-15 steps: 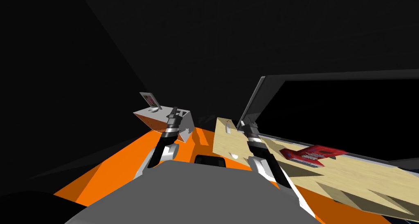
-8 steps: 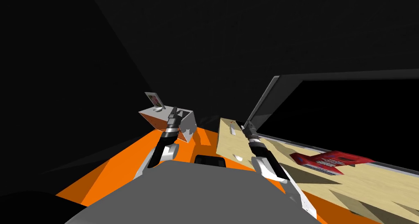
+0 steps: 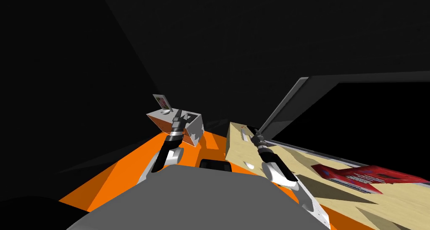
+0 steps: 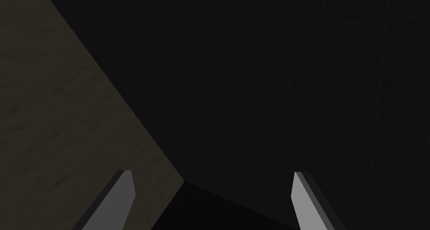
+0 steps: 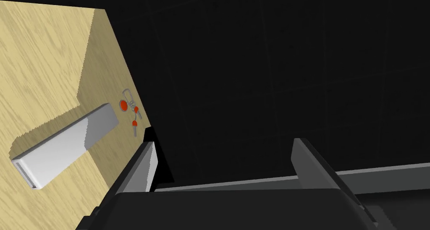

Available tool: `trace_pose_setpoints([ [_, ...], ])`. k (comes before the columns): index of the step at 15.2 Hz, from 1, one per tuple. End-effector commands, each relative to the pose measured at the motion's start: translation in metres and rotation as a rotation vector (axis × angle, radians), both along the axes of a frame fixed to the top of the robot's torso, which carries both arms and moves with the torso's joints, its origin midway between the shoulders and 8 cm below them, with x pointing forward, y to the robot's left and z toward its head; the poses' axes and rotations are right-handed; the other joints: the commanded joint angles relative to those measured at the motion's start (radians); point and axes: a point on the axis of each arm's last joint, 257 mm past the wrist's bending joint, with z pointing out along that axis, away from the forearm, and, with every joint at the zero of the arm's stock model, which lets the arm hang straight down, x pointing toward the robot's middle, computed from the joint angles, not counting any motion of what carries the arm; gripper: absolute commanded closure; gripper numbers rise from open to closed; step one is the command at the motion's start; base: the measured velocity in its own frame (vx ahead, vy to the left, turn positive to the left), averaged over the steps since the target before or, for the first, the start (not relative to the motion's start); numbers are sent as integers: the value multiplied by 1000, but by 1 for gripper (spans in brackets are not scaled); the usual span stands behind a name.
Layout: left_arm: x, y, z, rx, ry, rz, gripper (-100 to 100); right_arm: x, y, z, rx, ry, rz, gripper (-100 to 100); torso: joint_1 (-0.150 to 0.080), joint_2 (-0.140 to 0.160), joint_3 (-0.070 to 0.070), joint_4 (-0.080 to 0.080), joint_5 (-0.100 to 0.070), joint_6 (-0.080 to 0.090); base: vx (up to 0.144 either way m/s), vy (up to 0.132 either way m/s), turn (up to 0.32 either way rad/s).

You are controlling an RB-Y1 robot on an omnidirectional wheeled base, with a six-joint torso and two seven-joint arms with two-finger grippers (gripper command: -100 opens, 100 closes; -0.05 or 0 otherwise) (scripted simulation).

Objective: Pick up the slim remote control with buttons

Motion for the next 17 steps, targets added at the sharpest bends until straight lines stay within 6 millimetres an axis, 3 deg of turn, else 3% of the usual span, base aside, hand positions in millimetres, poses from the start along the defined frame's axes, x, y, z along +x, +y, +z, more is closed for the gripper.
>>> trace_pose_setpoints([
  [1, 0, 0, 0, 0, 0, 0, 0, -4, -21, -24, 39, 70, -27, -100, 0, 0, 0, 0, 0, 0, 39, 85, 66],
  [10, 0, 0, 0, 0, 0, 0, 0, -36, -84, -106, 164, 295, -151, -100, -3, 0, 0, 0, -1, 0, 51, 88, 17],
  [11, 0, 0, 0, 0, 0, 0, 0, -37, -85, -107, 164, 297, -152, -100, -4, 1, 0, 0, -1, 0, 13, 30, -29],
  [13, 0, 0, 0, 0, 0, 0, 0, -51, -105, -129, 210, 361, -199, -100, -5, 1, 1, 0, -1, 0, 23, 55, 11],
  [16, 0, 0, 0, 0, 0, 0, 0, -51, -105, -130, 210, 363, -200, -100, -4, 1, 1, 0, -1, 0, 27, 45, 8],
  [17, 0, 0, 0, 0, 0, 0, 0, -64, -122, -145, 256, 415, -244, -100, -4, 1, 1, 0, -1, 0, 113, 101, 250],
])
